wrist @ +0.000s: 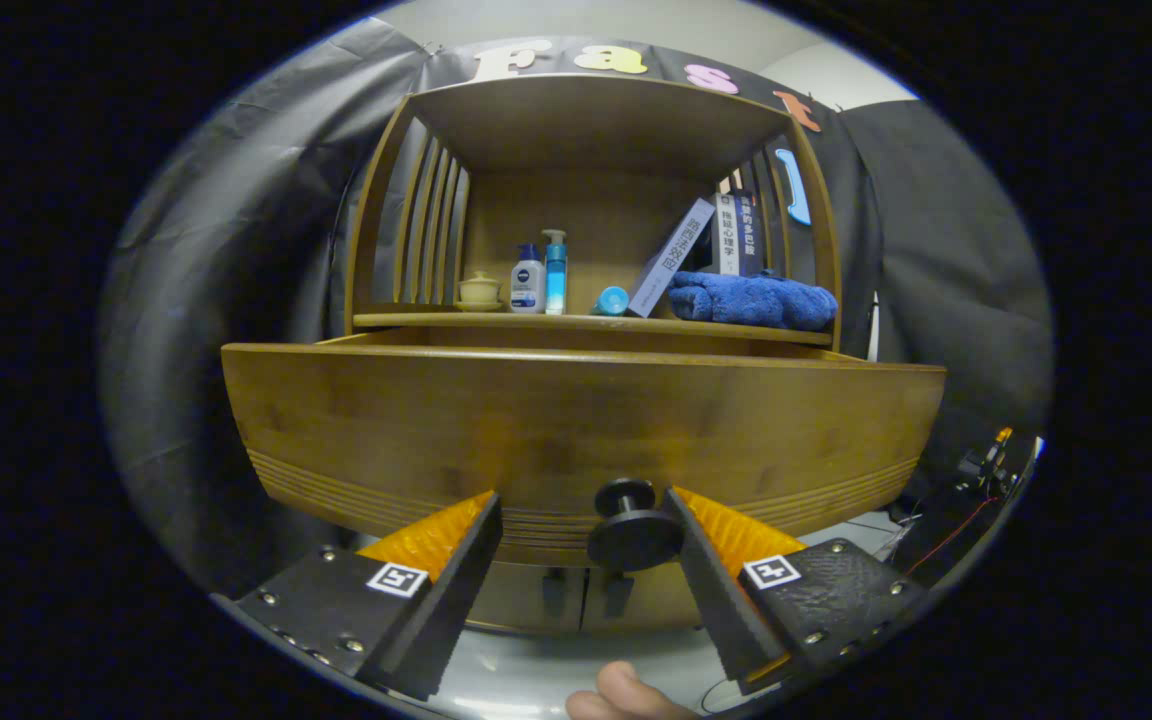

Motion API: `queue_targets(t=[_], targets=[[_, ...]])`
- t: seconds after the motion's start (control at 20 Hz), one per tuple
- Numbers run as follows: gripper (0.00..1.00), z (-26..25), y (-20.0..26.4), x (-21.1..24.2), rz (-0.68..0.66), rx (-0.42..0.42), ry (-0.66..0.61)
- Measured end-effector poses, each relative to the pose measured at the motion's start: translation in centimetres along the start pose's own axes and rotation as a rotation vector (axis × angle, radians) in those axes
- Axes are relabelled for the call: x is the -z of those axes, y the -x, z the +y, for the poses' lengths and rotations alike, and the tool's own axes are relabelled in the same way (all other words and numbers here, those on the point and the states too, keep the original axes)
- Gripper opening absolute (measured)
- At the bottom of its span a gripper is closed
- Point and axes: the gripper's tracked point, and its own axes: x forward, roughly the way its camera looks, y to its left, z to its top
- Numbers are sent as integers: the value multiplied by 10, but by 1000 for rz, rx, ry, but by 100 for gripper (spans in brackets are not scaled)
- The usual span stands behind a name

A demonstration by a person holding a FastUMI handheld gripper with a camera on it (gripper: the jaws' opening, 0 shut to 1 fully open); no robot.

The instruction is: Pull open the drawer, take out the items inside it, and place them on the countertop above the cabinet.

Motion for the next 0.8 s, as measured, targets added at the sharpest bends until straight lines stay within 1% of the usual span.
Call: queue_targets(t=[0.1,0.15,0.2,0.25,0.3,0.4,0.8], targets=[[99,1,-13,-5,-17,-5,-32],[99,1,-15,-10,-47,-6,-46],[99,0,-21,-6,-11,-7,-45],[99,-2,-23,-11,-31,-5,-51],[99,3,-33,-7,-1,-5,-56],[99,7,-39,-9,13,0,-70],[99,10,-76,-13,32,15,-101]])
